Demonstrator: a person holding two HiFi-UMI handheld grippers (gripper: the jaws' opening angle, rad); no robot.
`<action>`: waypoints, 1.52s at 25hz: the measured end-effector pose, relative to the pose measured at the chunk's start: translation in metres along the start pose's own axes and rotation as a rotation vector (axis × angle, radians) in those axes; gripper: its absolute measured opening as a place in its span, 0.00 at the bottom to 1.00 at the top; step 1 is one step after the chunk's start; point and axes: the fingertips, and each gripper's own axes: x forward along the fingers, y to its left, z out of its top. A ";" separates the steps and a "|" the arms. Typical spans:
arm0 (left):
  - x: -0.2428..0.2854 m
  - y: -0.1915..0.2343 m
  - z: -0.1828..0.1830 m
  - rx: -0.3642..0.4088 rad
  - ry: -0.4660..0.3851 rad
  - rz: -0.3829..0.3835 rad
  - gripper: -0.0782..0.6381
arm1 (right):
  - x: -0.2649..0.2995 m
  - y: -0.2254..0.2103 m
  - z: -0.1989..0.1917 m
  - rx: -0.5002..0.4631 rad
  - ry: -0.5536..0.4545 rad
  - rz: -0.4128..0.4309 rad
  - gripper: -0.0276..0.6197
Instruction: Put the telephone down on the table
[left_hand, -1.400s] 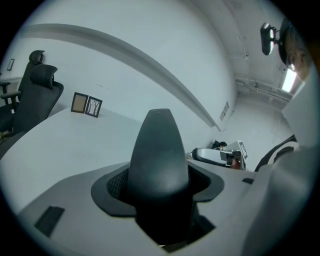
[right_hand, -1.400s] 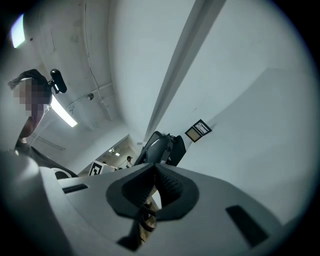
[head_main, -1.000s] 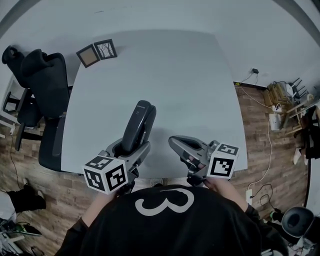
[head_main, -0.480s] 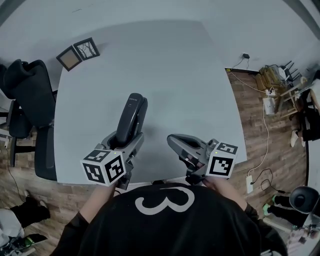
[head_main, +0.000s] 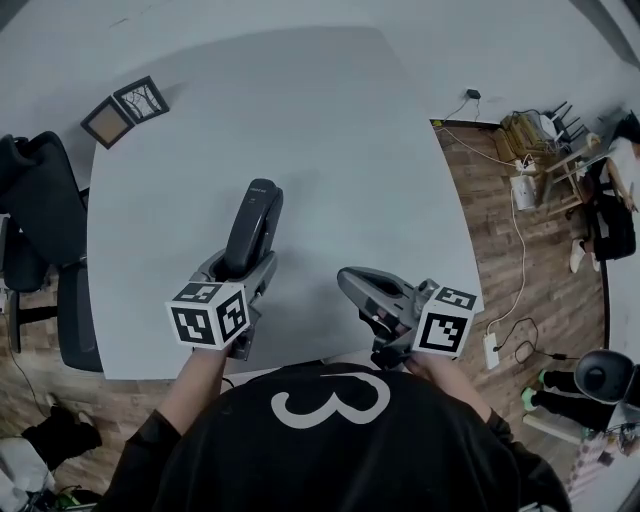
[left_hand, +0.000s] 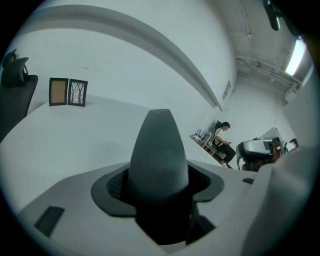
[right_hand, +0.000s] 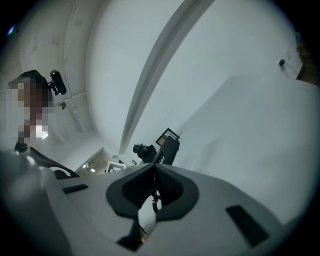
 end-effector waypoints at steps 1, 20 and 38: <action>0.004 0.001 -0.001 0.005 0.005 0.001 0.52 | -0.001 -0.002 0.000 0.008 -0.004 -0.005 0.06; 0.067 0.002 -0.042 0.099 0.129 0.081 0.52 | -0.049 -0.029 0.000 0.066 -0.025 -0.086 0.06; 0.086 0.020 -0.063 0.323 0.220 0.229 0.52 | -0.054 -0.038 -0.006 0.106 -0.050 -0.106 0.06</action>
